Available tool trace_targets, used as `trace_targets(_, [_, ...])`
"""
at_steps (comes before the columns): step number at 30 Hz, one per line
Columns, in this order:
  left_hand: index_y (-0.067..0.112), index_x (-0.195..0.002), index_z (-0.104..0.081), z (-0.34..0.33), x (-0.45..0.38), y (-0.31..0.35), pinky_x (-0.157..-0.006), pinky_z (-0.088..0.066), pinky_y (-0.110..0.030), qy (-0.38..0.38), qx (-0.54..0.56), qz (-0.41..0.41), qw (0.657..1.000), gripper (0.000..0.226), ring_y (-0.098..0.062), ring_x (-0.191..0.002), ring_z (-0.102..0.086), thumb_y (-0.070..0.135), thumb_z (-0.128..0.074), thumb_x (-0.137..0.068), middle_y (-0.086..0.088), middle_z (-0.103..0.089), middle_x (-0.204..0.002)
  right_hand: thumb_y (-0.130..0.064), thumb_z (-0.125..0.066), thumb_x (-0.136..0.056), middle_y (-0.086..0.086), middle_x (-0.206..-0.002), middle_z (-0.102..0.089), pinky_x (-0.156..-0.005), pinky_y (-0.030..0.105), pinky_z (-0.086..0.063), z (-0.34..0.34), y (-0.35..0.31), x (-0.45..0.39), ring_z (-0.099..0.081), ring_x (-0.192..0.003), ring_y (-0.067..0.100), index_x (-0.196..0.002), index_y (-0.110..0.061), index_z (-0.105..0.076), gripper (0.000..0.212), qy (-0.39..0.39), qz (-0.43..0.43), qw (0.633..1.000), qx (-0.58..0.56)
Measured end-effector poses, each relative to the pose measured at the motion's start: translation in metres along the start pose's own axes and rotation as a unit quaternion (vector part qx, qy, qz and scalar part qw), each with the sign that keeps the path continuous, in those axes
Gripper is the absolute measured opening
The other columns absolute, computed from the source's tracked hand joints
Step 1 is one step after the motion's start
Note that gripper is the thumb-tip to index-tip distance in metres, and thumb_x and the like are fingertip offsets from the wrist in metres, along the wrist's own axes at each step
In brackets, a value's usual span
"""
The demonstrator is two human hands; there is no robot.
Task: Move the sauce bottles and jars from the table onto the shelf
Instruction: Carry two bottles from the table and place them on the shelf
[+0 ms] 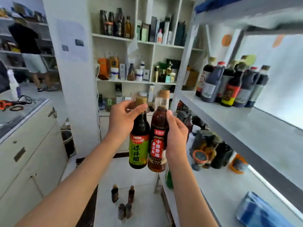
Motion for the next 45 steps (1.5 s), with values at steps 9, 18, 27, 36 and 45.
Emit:
trace_targets(9, [0.024,-0.095,-0.07,-0.122,-0.065,0.021,-0.088,-0.055,-0.047,-0.061,0.181,0.009,0.982,0.033,-0.017,-0.089,-0.071,0.053,-0.07,-0.08,0.002,-0.074,-0.092,-0.036,-0.065,-0.094,0.013,-0.091,-0.075,-0.084,0.047,-0.059,0.042,-0.07,-0.076,-0.072,-0.086,0.031,-0.09,-0.011,-0.077,0.028,0.076,0.093,0.993,0.015])
trace_targets(18, [0.022,-0.096,-0.069,-0.227,-0.162,0.028,-0.091,-0.053,-0.052,-0.146,0.288,-0.022,0.946,0.03,-0.021,-0.094,-0.07,0.047,-0.073,-0.08,0.0,-0.074,-0.096,-0.041,-0.064,-0.093,0.011,-0.085,-0.075,-0.076,0.041,-0.06,0.071,-0.115,-0.18,-0.071,-0.077,0.027,-0.084,-0.015,-0.077,0.031,0.187,0.174,0.963,0.082])
trace_targets(27, [0.024,-0.102,-0.067,-0.313,-0.246,0.009,-0.086,-0.056,-0.038,-0.212,0.298,-0.035,0.93,0.033,-0.01,-0.092,-0.069,0.05,-0.07,-0.081,0.006,-0.072,-0.096,-0.039,-0.056,-0.099,0.008,-0.084,-0.075,-0.066,0.029,-0.057,0.096,-0.124,-0.281,-0.069,-0.073,0.018,-0.097,-0.007,-0.073,0.037,0.276,0.222,0.924,0.147])
trace_targets(36, [0.016,-0.105,-0.068,-0.353,-0.267,-0.013,-0.071,-0.043,-0.009,-0.224,0.26,-0.09,0.935,0.03,0.0,-0.083,-0.061,0.042,-0.061,-0.092,0.009,-0.067,-0.086,-0.035,-0.059,-0.098,0.013,-0.09,-0.073,-0.078,0.049,-0.058,0.126,-0.092,-0.319,-0.069,-0.082,0.026,-0.095,-0.022,-0.076,0.022,0.338,0.259,0.891,0.159])
trace_targets(45, [0.035,-0.136,-0.043,-0.365,-0.221,-0.081,-0.093,-0.048,-0.018,-0.314,0.224,-0.054,0.921,0.049,0.002,-0.115,-0.055,0.042,-0.06,-0.092,0.015,-0.058,-0.126,-0.029,-0.065,-0.095,-0.001,-0.111,-0.073,-0.09,0.042,-0.057,0.145,-0.048,-0.298,-0.069,-0.104,0.017,-0.126,-0.027,-0.063,0.032,0.253,0.168,0.917,0.259])
Point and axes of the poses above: each hand's wrist, its own x-axis away from the middle knuckle, its own z-axis out of the back of the hand, y = z × x, the point moved 5 cm from there along -x, towards the middle knuckle
